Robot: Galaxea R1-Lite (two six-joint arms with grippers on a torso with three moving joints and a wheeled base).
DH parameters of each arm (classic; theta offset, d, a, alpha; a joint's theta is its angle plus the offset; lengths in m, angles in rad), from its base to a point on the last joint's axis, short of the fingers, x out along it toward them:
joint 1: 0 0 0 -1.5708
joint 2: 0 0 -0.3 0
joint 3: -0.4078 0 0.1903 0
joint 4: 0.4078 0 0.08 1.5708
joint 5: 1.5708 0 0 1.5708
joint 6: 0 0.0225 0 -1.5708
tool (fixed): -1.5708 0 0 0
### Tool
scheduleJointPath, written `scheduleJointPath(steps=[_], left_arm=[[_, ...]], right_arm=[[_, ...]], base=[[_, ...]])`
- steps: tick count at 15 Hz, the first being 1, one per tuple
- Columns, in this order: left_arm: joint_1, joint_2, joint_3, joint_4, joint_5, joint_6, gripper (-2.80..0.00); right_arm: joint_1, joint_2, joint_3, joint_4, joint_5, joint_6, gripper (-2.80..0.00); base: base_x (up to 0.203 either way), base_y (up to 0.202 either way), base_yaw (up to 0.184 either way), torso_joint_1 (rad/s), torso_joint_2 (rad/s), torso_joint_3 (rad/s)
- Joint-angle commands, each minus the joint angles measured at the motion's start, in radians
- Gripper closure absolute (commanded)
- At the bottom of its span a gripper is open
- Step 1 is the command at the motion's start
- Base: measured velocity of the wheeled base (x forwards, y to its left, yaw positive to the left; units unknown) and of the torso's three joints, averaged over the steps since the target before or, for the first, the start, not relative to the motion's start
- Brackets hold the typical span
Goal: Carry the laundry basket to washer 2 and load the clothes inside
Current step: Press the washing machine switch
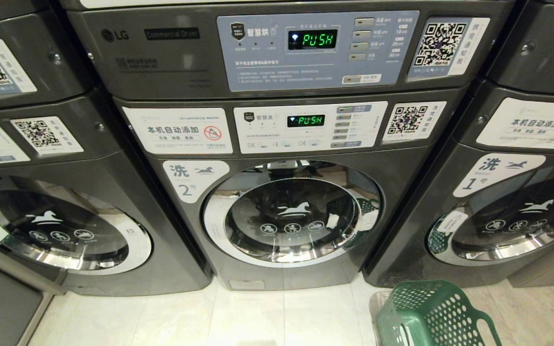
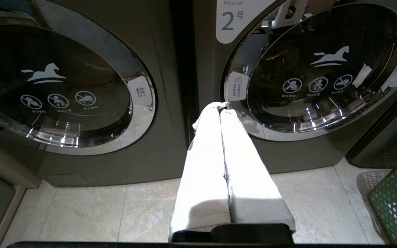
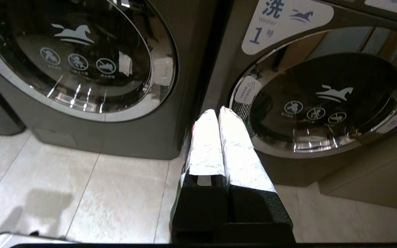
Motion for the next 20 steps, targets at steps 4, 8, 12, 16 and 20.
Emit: scheduleJointPath(steps=[4, 8, 12, 16, 20], left_arm=[[0.001, 0.001, 0.040, -0.001, 0.000, 0.001, 0.00], [0.000, 0.001, 0.040, -0.001, 0.000, 0.001, 0.00], [0.000, 0.001, 0.040, -0.001, 0.000, 0.001, 0.00], [0.000, 0.001, 0.040, -0.001, 0.000, 0.001, 0.00], [0.000, 0.001, 0.040, -0.001, 0.000, 0.001, 0.00]], right_arm=[[0.006, 0.527, -0.268, -0.028, 0.211, 0.019, 0.00], [0.049, 0.813, -0.378, -0.067, 0.477, 0.016, 0.00], [0.265, 1.012, -0.428, -0.104, 0.519, 0.030, 0.00], [0.367, 1.240, -0.435, -0.443, 0.439, 0.052, 0.00], [0.385, 1.459, -0.532, -0.780, 0.304, 0.058, 0.00]], base=[[0.000, 0.000, 0.000, 0.000, 0.00, 0.000], [0.000, 0.000, 0.000, 0.000, 0.00, 0.000], [0.000, 0.000, 0.000, 0.000, 0.00, 0.000], [0.000, 0.000, 0.000, 0.000, 0.00, 0.000], [0.000, 0.000, 0.000, 0.000, 0.00, 0.000]])
